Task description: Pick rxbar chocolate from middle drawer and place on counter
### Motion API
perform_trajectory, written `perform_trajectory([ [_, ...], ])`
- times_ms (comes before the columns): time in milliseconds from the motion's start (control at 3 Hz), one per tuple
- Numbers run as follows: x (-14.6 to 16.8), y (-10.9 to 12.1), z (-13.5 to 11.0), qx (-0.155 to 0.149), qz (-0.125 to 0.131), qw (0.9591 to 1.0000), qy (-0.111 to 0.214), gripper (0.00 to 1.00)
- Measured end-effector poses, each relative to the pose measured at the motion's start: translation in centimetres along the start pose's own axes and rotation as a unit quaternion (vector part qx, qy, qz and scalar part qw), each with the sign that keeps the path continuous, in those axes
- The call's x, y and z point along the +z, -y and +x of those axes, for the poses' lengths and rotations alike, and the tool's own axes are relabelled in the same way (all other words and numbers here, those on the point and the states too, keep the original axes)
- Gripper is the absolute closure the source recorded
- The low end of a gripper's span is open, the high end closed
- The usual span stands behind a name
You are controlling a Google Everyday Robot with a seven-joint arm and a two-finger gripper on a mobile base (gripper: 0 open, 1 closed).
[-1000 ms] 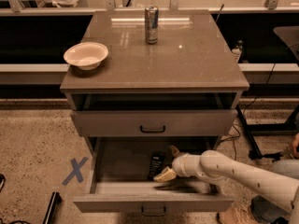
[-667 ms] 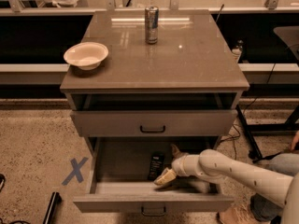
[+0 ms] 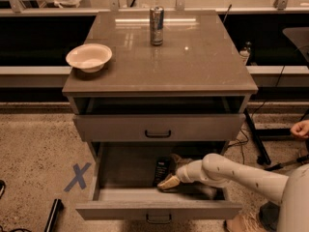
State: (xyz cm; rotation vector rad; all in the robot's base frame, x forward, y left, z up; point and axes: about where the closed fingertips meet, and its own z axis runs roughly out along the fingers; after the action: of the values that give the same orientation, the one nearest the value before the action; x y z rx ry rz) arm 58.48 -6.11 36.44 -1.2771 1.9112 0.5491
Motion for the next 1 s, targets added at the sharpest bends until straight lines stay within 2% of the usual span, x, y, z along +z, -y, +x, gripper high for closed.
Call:
perform_trajectory([
  [667, 1.19, -0.55, 0.33, -0.007, -0.026, 0.9996, -0.001, 0.59],
  [1000, 1.23, -0.61, 0.24, -0.007, -0.030, 0.9995, 0.000, 0.82],
])
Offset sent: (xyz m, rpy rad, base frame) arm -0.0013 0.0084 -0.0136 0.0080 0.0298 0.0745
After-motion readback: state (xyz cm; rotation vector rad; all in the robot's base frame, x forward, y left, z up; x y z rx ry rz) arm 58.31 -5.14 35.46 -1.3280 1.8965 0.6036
